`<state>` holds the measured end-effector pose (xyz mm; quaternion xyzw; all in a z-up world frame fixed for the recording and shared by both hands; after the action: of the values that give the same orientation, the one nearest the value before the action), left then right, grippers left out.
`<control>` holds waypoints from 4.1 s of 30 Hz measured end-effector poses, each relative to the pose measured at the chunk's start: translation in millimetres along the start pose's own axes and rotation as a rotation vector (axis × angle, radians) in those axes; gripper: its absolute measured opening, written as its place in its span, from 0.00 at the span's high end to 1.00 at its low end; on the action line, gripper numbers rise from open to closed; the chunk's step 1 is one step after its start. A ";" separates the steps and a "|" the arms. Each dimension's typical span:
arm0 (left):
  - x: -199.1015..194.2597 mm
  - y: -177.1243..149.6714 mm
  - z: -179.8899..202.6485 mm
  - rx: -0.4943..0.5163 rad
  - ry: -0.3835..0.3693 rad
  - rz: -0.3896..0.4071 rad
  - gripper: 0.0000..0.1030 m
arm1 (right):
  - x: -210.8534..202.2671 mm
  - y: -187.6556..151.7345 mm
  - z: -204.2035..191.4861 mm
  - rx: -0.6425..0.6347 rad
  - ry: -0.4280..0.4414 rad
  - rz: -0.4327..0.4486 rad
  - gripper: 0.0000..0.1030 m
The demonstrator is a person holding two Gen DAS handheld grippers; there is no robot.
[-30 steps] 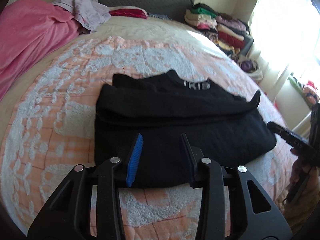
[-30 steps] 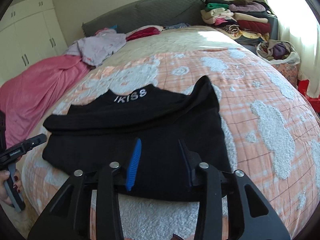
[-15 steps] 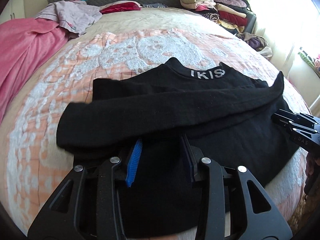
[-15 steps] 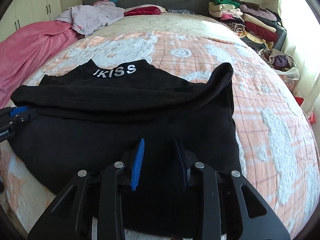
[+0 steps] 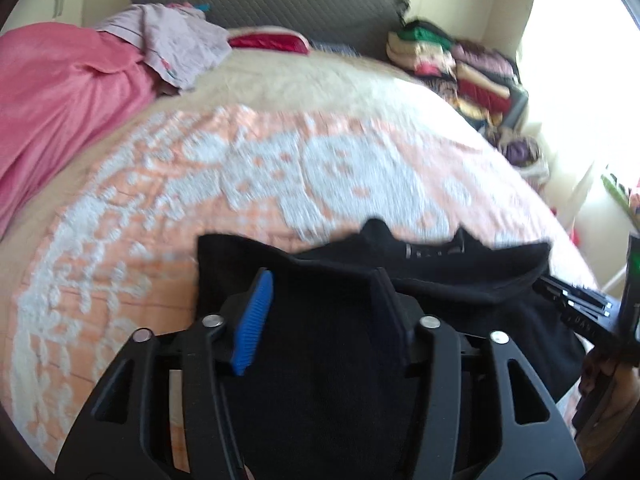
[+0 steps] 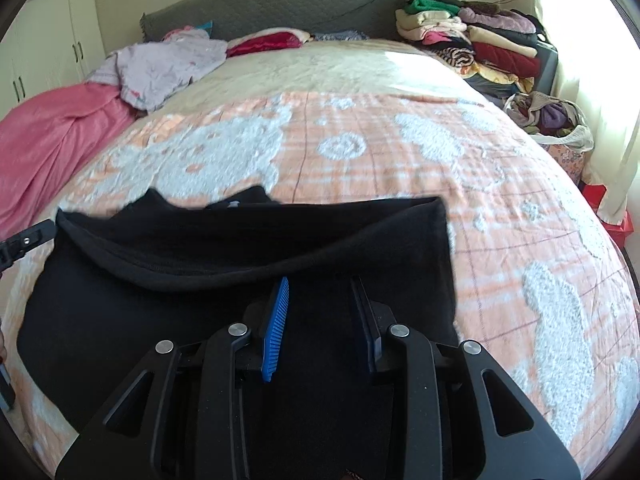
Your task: Fold small clothes
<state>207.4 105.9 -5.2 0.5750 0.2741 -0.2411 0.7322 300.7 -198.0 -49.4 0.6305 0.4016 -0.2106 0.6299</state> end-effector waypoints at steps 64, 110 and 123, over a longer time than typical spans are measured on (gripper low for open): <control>-48.9 -64.1 -0.3 0.038 0.050 -0.077 0.54 | -76.5 -69.0 -13.9 -0.008 0.079 0.023 0.45; -46.7 -120.5 13.7 0.076 0.010 -0.189 0.46 | -77.0 -126.9 -17.1 0.080 0.066 -0.106 0.23; -67.1 -119.1 7.1 0.055 0.009 -0.170 0.31 | -92.2 -121.8 -33.2 0.063 0.078 -0.084 0.11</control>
<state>79.5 75.0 -42.8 0.5706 0.3184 -0.3074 0.6918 144.4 -202.3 -50.5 0.6402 0.4452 -0.2248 0.5842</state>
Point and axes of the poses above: each gripper's, at about its wrist camera, not at the fingertips, and x roughly the way its jaws point, z to its right, y to its top, the point moved 2 cm from there along x, roughly the way its jaws point, and after that the axes turned 1 degree about x, right-handed, at the moved point
